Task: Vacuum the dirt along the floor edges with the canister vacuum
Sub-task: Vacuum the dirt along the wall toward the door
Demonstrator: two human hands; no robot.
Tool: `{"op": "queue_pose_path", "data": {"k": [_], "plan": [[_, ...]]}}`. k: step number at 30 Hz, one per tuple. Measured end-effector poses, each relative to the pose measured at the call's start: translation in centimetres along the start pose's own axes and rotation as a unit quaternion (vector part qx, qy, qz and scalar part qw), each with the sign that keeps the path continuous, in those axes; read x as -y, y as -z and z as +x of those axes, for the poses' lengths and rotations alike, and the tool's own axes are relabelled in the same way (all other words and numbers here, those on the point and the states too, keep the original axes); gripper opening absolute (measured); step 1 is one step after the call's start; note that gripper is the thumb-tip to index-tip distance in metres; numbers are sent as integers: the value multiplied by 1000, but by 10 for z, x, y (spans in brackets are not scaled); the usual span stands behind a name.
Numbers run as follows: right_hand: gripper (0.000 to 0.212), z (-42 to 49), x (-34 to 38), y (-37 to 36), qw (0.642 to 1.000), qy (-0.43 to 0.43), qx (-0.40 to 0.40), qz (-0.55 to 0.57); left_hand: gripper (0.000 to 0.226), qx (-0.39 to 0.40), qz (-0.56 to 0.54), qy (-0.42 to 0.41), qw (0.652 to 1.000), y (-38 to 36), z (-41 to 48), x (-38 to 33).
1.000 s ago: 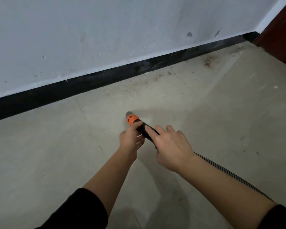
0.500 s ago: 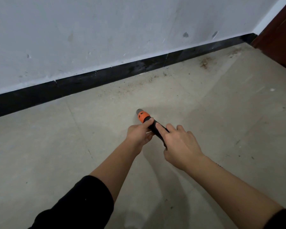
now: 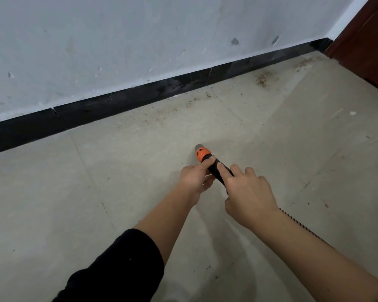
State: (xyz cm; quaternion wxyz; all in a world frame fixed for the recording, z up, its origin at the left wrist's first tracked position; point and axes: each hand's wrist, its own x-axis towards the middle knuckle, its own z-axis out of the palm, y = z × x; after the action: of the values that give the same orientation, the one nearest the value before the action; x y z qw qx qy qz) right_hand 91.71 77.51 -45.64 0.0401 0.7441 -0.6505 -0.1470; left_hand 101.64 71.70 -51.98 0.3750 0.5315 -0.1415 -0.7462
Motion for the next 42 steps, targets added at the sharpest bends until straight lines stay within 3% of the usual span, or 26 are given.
{"op": "queue_pose_path", "data": {"k": [7, 16, 25, 35, 42], "plan": [[77, 3, 6, 4, 1000, 24, -12, 13, 44, -48, -16, -24, 998, 5, -3, -1], [73, 13, 56, 14, 993, 102, -31, 53, 22, -140, -93, -79, 983, 57, -31, -18], [76, -2, 90, 24, 970, 230, -20, 73, 21, -247, -161, -96, 951, 100, -68, -4], [75, -11, 97, 38, 943, 324, 21, 68, 16, -257, -209, -74, 941, 124, -103, 6], [75, -4, 133, 43, 945, 320, -18, 59, 18, -268, -207, -81, 937, 152, -103, -10]]}}
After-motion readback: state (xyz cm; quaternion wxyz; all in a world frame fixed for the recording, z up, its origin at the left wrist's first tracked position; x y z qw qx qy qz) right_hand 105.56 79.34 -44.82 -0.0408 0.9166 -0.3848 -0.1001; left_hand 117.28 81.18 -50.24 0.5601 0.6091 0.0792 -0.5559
